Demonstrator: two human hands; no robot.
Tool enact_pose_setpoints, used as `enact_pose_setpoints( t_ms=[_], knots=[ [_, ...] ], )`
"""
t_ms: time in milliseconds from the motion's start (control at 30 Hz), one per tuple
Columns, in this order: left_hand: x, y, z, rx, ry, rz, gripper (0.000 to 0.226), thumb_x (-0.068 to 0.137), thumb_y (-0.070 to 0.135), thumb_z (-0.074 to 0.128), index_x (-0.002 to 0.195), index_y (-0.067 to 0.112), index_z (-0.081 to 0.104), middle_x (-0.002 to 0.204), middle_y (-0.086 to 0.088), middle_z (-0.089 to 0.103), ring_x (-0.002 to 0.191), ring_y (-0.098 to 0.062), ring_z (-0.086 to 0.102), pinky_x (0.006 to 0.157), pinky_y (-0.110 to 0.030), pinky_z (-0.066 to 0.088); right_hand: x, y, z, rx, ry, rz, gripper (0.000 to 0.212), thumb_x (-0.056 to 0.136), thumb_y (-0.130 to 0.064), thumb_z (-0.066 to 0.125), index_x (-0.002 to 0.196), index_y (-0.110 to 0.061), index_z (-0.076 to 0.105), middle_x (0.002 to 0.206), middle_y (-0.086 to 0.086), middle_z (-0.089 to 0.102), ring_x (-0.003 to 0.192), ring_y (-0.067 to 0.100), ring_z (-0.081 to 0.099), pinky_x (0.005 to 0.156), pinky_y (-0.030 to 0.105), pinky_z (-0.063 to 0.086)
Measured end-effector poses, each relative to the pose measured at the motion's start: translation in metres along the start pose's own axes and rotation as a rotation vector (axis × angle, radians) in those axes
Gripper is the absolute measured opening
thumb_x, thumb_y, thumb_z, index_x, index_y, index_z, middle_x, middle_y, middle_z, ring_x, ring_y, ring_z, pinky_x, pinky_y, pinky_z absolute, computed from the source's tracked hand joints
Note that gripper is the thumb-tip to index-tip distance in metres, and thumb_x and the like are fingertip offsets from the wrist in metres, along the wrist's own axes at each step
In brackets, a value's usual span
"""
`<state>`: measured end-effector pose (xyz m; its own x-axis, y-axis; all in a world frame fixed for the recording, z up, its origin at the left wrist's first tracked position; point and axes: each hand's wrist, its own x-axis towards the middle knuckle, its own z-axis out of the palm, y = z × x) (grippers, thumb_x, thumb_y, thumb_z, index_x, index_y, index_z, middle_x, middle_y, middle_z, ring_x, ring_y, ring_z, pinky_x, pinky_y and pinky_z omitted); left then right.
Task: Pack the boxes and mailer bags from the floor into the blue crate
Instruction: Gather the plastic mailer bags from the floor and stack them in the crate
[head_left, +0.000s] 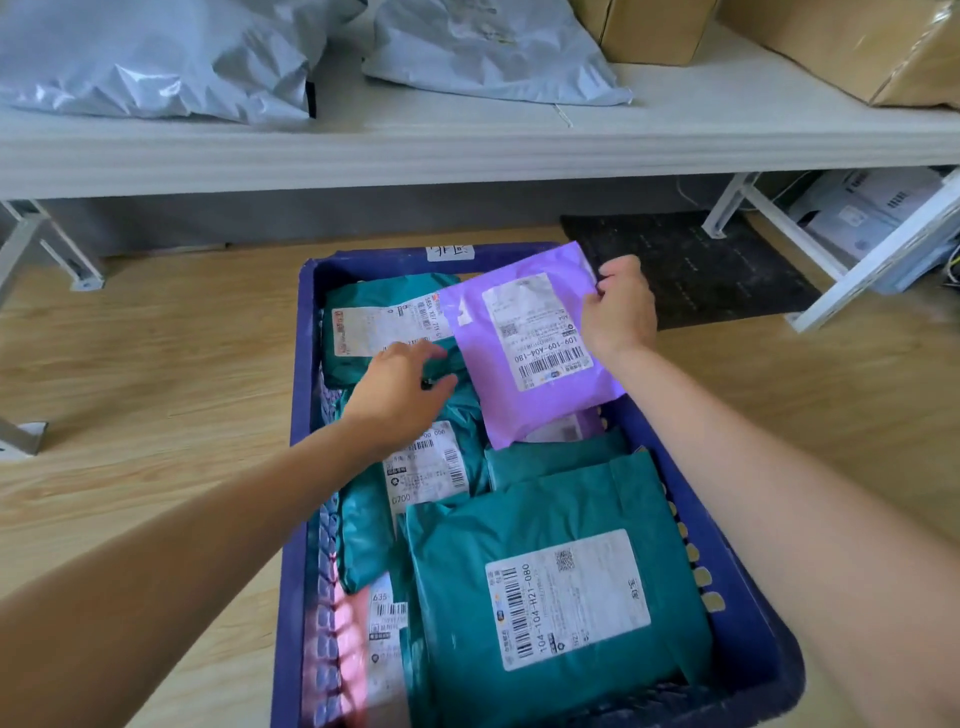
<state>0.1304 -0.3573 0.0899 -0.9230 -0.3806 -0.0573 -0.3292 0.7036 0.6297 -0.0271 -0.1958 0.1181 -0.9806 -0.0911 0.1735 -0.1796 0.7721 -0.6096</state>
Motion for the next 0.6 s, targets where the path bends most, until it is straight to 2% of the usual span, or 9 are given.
enact_pose_setpoints(
  t_ms=[67,133,200,267,333,400,500,600],
  knots=[
    [-0.007,-0.004,0.01,0.287,-0.003,0.135,0.043,0.097,0.033,0.044,0.138,0.02,0.043,0.143,-0.007,0.037,0.131,-0.027,0.033,0.104,-0.04,0.036,-0.01,0.003,0.004,-0.187,0.033,-0.217,0.044,0.086,-0.001,0.055,0.127,-0.01,0.044,0.132,0.01,0.045,0.12,0.028,0.046,0.088,0.039,0.045],
    [-0.011,-0.007,0.018,0.537,-0.011,0.202,0.047,0.097,0.031,0.039,0.143,0.024,0.032,0.154,-0.008,0.018,0.142,-0.028,0.014,0.115,-0.046,0.018,-0.016,0.006,0.014,-0.223,-0.09,-0.396,0.046,0.091,-0.009,0.054,0.135,-0.014,0.043,0.141,0.006,0.039,0.126,0.024,0.044,0.096,0.037,0.044],
    [-0.01,-0.01,0.023,0.709,-0.039,0.182,0.062,0.094,0.023,0.04,0.149,0.027,0.012,0.158,-0.007,-0.006,0.146,-0.031,-0.006,0.116,-0.054,0.0,-0.022,0.011,0.028,-0.188,-0.346,-0.425,0.047,0.097,-0.028,0.046,0.143,-0.027,0.036,0.153,0.0,0.027,0.137,0.021,0.034,0.107,0.039,0.038],
    [-0.008,-0.014,0.023,0.766,-0.068,0.077,0.08,0.09,0.018,0.042,0.149,0.029,-0.01,0.156,-0.007,-0.023,0.143,-0.036,-0.018,0.11,-0.062,-0.009,-0.029,0.014,0.039,-0.181,-0.562,-0.391,0.053,0.097,-0.047,0.038,0.147,-0.039,0.023,0.159,-0.008,0.011,0.147,0.021,0.014,0.115,0.047,0.025],
    [-0.003,-0.018,0.022,0.776,-0.119,-0.026,0.084,0.09,0.021,0.041,0.146,0.031,-0.02,0.156,-0.005,-0.025,0.142,-0.038,-0.02,0.111,-0.065,-0.006,-0.035,0.017,0.047,-0.19,-0.677,-0.326,0.068,0.09,-0.064,0.036,0.149,-0.042,0.01,0.161,-0.007,-0.003,0.148,0.024,-0.003,0.118,0.051,0.012],
    [0.002,-0.022,0.02,0.774,-0.179,-0.068,0.084,0.091,0.025,0.041,0.146,0.034,-0.022,0.157,-0.002,-0.022,0.143,-0.041,-0.014,0.112,-0.065,0.001,-0.041,0.017,0.052,-0.289,-0.688,-0.324,0.081,0.087,-0.068,0.04,0.15,-0.041,-0.002,0.16,0.002,-0.015,0.147,0.03,-0.014,0.119,0.051,0.003],
    [0.005,-0.026,0.018,0.787,-0.244,-0.092,0.086,0.091,0.026,0.043,0.144,0.04,-0.023,0.157,-0.002,-0.021,0.142,-0.045,-0.007,0.111,-0.064,0.007,-0.043,0.023,0.062,-0.381,-0.614,-0.332,0.078,0.092,-0.057,0.042,0.149,-0.042,-0.01,0.159,0.004,-0.021,0.145,0.034,-0.016,0.118,0.049,0.0],
    [0.001,-0.03,0.02,0.827,-0.278,-0.112,0.084,0.093,0.028,0.039,0.142,0.039,-0.028,0.156,-0.007,-0.024,0.141,-0.047,-0.011,0.112,-0.065,0.004,-0.036,0.027,0.071,-0.389,-0.552,-0.272,0.07,0.096,-0.055,0.035,0.147,-0.046,-0.011,0.159,0.004,-0.02,0.146,0.036,-0.011,0.119,0.048,0.002]
  ],
)
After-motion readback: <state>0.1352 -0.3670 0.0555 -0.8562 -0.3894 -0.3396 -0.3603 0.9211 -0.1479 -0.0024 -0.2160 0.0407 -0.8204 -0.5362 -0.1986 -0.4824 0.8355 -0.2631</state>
